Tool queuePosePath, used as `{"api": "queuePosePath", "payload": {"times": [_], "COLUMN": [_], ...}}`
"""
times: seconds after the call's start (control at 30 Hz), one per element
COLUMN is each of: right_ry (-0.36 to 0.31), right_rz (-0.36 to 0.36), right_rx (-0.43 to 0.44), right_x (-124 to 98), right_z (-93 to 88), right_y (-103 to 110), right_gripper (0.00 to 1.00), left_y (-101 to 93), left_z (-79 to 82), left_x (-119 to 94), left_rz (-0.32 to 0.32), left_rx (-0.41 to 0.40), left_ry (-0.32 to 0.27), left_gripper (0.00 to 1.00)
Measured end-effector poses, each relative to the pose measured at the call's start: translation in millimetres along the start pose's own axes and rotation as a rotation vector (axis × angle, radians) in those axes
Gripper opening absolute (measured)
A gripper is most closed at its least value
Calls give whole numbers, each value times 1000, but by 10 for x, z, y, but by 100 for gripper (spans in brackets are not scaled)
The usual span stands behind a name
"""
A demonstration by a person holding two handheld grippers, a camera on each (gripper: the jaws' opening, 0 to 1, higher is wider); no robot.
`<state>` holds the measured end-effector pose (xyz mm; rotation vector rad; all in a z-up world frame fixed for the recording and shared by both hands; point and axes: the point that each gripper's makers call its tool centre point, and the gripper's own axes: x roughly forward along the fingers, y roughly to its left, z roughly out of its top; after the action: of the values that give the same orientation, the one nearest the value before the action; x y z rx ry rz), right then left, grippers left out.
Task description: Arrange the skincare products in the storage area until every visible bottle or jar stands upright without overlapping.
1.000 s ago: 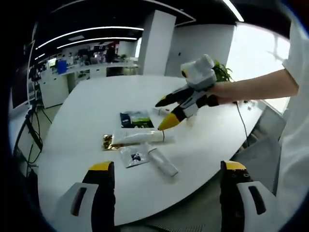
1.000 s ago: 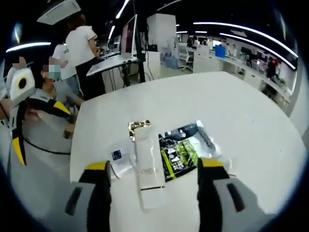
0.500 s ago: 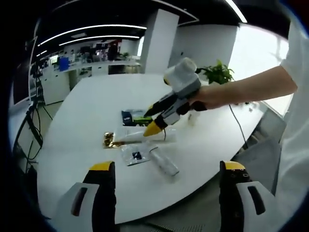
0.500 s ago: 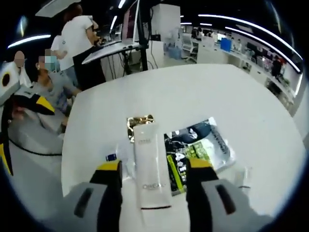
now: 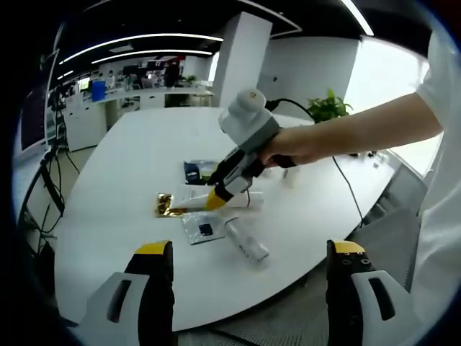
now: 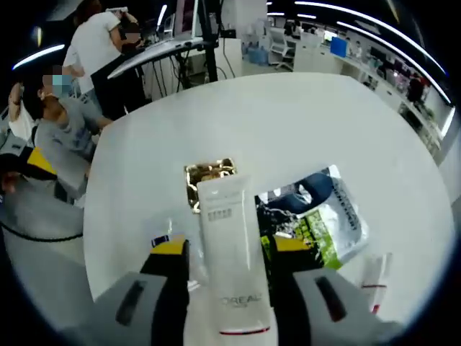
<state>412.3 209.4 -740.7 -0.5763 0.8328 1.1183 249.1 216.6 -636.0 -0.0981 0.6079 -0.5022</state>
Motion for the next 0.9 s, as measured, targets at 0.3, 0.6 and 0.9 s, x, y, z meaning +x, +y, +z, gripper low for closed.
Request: {"api": "queuePosePath", "payload": {"times": [0.3,0.6,0.9], "right_ry": [32,16,-21], "right_rz": [-14,-28,-37], "right_rx": [-49,-107,-133], "right_x": [67,74,62], "right_z": [-26,-32,-15], "right_y": [-7,-40,-42], "right_gripper": [37,33,31], "left_y": [33,44,40], "left_z": [-13,-27,-38], "left_x": [5,15,24], "left_rz": [6,8,0], "left_rx": [-10,-15,-25], "left_ry": [-3,-1,6], "left_gripper": [84,83,82]}}
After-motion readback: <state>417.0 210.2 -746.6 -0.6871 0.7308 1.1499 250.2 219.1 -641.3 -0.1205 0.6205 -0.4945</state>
